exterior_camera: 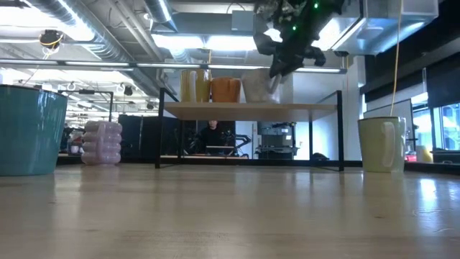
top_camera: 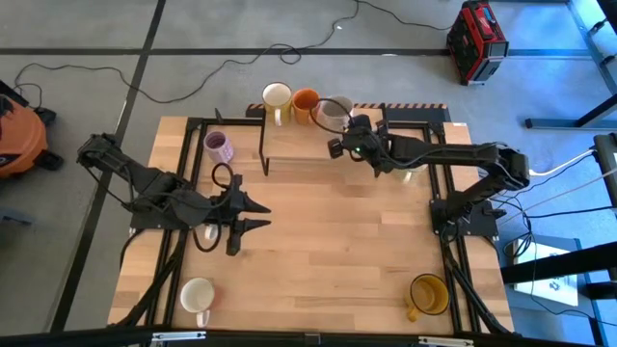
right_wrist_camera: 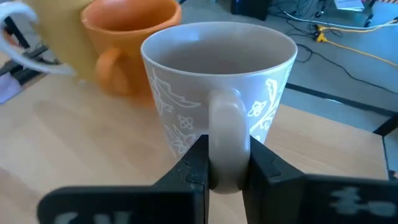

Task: Place coffee mugs
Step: Put the gray mug on the shelf

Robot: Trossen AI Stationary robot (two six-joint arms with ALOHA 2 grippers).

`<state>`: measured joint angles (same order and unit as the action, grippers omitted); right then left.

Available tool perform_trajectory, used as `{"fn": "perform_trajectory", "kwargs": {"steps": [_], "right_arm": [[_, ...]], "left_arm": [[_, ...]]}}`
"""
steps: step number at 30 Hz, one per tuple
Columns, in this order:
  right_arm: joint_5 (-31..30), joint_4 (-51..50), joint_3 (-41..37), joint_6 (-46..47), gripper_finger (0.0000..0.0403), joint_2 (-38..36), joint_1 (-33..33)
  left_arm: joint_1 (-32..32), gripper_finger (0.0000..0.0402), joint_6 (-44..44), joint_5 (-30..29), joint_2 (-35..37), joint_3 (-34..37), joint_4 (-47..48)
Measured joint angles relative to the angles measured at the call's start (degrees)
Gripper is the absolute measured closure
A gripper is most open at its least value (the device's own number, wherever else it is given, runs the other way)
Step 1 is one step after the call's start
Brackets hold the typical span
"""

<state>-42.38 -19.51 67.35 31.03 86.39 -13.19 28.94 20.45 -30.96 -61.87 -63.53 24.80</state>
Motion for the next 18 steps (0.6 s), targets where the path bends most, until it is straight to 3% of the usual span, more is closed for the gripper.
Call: {"fn": "perform_trajectory", "kwargs": {"steps": [18], "right_arm": [[2.55,10.64,-3.72,-1.14,0.0366,2.53,-3.39]], "left_arm": [[-0.17,0.028,-0.01,-0.07,-0.04,0.0,-0.02]]}}
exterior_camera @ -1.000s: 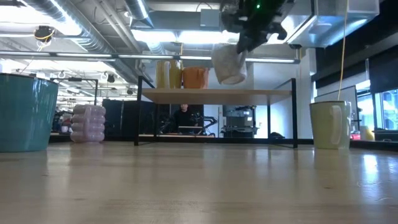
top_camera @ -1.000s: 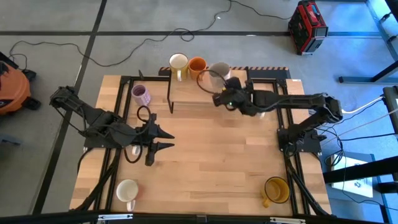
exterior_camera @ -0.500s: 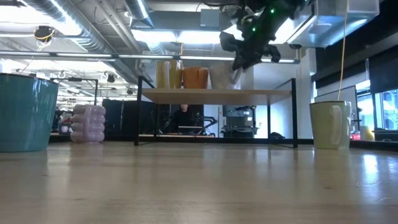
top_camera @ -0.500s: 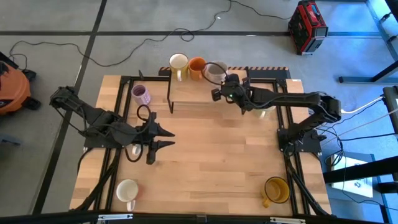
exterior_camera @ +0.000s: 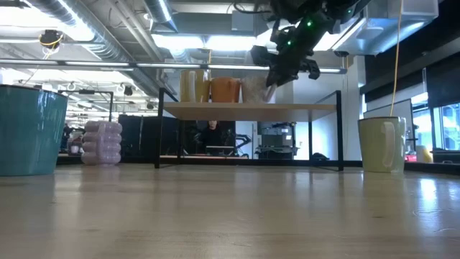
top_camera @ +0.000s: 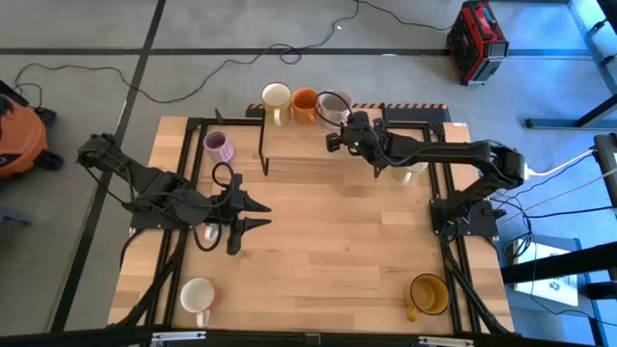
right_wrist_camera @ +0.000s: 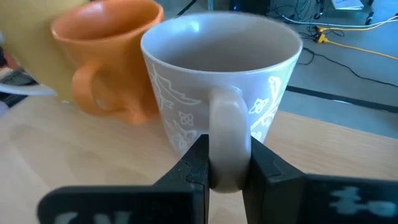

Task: Place coffee mugs
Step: Put the gray mug on the shelf

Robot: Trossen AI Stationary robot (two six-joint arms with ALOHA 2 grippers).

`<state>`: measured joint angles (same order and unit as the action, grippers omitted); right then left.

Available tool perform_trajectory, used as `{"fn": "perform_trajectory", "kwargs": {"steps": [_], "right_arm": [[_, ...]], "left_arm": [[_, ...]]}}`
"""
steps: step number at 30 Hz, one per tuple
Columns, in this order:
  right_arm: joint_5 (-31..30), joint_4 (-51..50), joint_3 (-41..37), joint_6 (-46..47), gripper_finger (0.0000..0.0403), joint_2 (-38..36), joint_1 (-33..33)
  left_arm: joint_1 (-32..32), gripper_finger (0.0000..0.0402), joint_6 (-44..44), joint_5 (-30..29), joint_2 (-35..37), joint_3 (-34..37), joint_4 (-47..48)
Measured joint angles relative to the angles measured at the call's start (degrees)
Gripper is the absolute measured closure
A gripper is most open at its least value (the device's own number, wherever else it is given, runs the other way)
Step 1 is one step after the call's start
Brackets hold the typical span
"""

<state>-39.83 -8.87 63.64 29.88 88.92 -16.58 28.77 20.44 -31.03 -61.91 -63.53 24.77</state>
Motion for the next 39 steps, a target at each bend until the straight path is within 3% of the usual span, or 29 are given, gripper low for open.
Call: {"fn": "perform_trajectory", "kwargs": {"steps": [12,20,31,39], "right_arm": [[1.9,2.3,0.0,0.04,0.0365,0.62,0.02],[2.63,2.66,0.0,-0.1,0.0297,0.64,0.11],[4.12,2.5,0.0,-0.43,0.0284,0.64,0.09],[4.27,2.69,0.02,-1.51,0.023,-0.4,0.04]], "left_arm": [[0.0,0.028,-0.01,0.0,0.0,0.0,0.0],[0.0,0.028,-0.06,-0.02,0.0,0.0,0.02],[0.0,0.028,-0.08,-0.02,0.0,0.0,0.04],[0.0,0.028,-0.08,-0.02,0.0,0.0,0.04]]}}
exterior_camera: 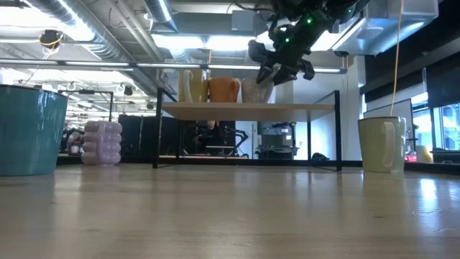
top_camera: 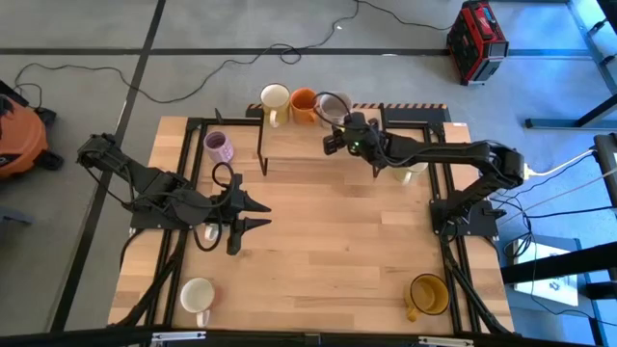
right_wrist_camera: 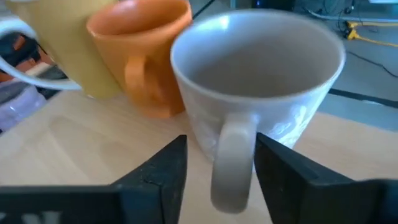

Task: Place coffee mugs
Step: Put the gray mug on the shelf, then put the blue mug on the shelf

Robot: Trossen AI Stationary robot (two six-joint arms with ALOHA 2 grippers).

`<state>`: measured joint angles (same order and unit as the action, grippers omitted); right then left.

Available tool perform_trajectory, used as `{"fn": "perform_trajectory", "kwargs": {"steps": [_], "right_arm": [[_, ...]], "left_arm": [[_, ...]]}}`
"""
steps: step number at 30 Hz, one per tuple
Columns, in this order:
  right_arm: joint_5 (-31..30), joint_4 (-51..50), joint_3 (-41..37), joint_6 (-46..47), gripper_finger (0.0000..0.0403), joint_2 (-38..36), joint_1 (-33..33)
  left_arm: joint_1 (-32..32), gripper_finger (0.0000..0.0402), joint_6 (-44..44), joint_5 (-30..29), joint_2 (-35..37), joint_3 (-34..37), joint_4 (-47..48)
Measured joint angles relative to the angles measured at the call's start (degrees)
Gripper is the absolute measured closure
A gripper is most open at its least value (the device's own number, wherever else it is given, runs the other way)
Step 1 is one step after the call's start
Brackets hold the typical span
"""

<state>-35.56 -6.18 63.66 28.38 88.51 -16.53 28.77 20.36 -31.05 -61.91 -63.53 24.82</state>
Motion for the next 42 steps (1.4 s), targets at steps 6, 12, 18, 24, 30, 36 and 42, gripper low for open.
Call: {"fn": "perform_trajectory", "kwargs": {"steps": [6,12,18,24,30,36,42], "right_arm": [[0.36,0.07,0.04,-2.11,0.0213,-3.82,0.0],[8.83,-0.52,0.09,-4.71,0.0214,-8.65,0.04],[21.41,-3.91,0.09,-5.33,0.0214,-13.34,3.73],[23.48,-12.5,0.09,-2.84,0.0214,-15.19,14.82],[22.16,-25.18,0.07,10.13,0.0214,-15.21,26.55],[22.85,-31.25,0.07,24.3,0.0214,-15.19,38.88],[20.17,-36.05,0.03,37.74,0.0214,-15.19,48.06]], "left_arm": [[0.0,0.028,0.0,0.0,0.0,0.0,0.04],[0.0,0.028,0.0,0.0,0.0,0.0,0.05],[0.0,0.028,0.0,0.11,0.0,0.0,0.07],[-0.94,0.0261,0.02,0.59,-0.47,0.0,0.04],[-2.35,0.0222,0.5,5.01,-3.29,0.02,0.14],[-1.7,0.0217,-0.07,6.99,-7.29,0.02,-0.21],[-1.81,0.0217,1.3,10.49,-10.68,0.02,0.24]]}}
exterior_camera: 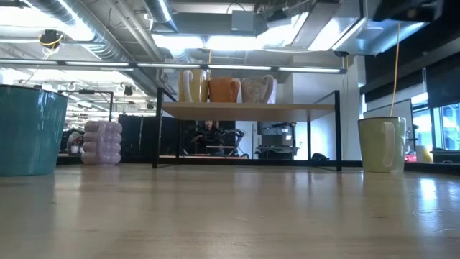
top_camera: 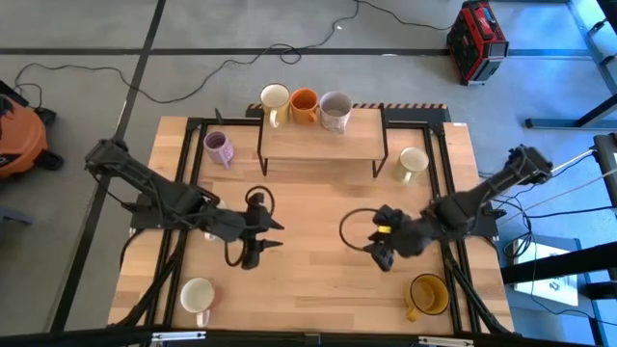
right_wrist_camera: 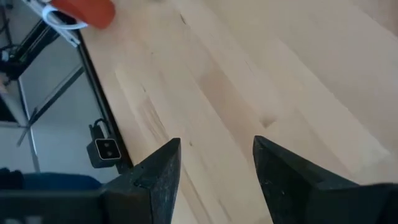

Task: Place coffee mugs
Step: Put the blue mug on the shelf

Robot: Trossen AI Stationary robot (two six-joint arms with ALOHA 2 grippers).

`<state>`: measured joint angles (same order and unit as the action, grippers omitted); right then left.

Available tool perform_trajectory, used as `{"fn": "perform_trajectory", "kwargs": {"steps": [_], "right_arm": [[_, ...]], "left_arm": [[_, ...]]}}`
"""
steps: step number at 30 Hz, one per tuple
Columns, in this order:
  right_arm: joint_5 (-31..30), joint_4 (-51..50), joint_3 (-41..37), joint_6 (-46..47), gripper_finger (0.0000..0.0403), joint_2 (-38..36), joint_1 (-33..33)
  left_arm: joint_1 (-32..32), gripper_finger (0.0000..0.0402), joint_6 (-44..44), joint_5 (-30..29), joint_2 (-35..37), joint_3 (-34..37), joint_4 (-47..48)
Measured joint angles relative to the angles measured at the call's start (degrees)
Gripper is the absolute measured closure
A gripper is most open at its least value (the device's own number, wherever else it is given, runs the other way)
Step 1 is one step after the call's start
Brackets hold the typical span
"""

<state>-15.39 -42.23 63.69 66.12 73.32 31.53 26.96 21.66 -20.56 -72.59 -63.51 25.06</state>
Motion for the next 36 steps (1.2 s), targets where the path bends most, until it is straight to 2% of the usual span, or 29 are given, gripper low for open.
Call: {"fn": "perform_trajectory", "kwargs": {"steps": [4,9,15,18,21,28,33,36], "right_arm": [[-5.02,-1.51,-0.01,6.23,0.0214,0.0,4.06],[-10.12,-1.86,-0.05,8.31,0.0214,0.66,6.11],[-11.26,-1.97,-0.04,8.41,0.0214,1.47,5.96],[-13.39,-2.42,-0.05,8.42,0.0214,2.0,5.97],[-13.7,-2.62,-0.05,8.41,0.0214,2.46,5.9],[-14.11,-2.53,0.02,8.4,0.0214,3.55,5.18],[-13.99,-2.47,0.05,8.25,0.0214,4.27,5.18],[-13.54,-2.97,-0.05,8.25,0.0214,4.55,5.18]], "left_arm": [[0.02,0.0217,5.75,5.16,0.69,0.0,3.16],[0.46,0.022,17.85,10.11,6.01,-0.01,15.15],[0.8,0.022,36.22,10.49,12.96,-0.07,35.73],[0.72,0.022,39.75,9.78,13.58,-0.04,46.67],[0.62,0.022,41.26,8.45,13.05,0.0,53.8],[-1.95,0.0221,35.4,10.56,10.4,0.74,52.8],[-3.88,0.0221,33.28,16.03,10.37,8.21,46.76],[-4.41,0.0221,32.44,17.03,10.39,12.64,43.93]]}}
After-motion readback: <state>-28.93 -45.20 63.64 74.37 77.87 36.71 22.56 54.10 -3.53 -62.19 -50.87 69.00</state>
